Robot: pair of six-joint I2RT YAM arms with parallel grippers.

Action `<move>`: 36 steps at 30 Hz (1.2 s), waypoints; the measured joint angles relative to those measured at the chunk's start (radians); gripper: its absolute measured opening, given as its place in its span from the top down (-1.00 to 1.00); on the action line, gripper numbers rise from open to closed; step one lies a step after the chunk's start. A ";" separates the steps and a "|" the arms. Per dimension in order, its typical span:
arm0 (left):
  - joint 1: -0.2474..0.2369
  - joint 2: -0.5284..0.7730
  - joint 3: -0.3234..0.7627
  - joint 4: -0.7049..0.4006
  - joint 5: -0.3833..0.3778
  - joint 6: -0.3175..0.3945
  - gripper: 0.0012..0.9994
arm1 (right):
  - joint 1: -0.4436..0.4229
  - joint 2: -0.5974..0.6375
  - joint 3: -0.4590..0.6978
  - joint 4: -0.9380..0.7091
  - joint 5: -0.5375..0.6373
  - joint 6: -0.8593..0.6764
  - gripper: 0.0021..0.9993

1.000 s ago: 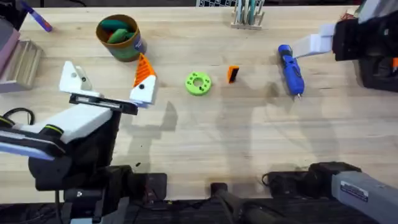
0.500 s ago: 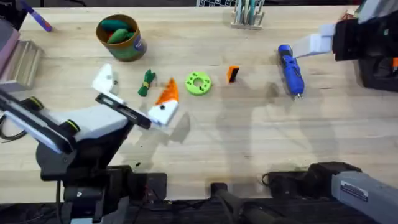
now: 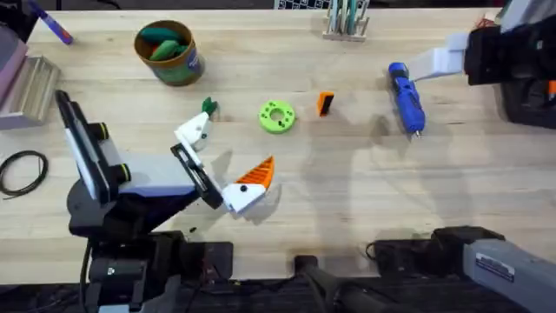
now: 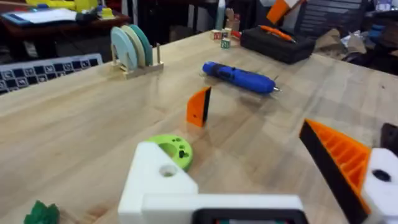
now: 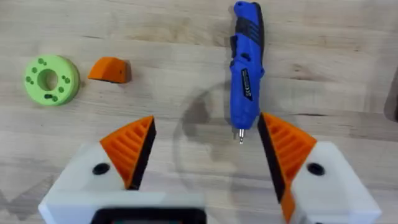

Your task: Pick up the gripper from the table and insert it into the empty holder that is missing its gripper. Then pick up a screw, insert it into the mounting hole, and use the screwdriver to tighten it. Finally, clean up the table by picking up the vegetable and placing it into the bucket.

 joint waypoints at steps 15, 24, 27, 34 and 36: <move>0.000 0.000 0.000 -0.057 0.164 0.061 -0.97 | 0.000 0.000 0.000 0.000 0.000 0.000 -0.99; 0.000 0.000 0.002 -0.070 0.221 0.126 -0.97 | 0.000 0.000 0.000 0.000 0.000 0.000 -0.98; 0.000 0.000 0.002 -0.073 0.235 0.137 -0.97 | 0.000 0.000 0.000 0.000 0.000 0.000 -0.98; 0.000 0.000 0.002 -0.074 0.242 0.135 -0.97 | 0.000 0.000 0.000 0.000 0.000 0.000 -0.98; 0.000 0.000 0.002 -0.074 0.242 0.135 -0.97 | 0.000 0.000 0.000 0.000 0.000 0.000 -0.98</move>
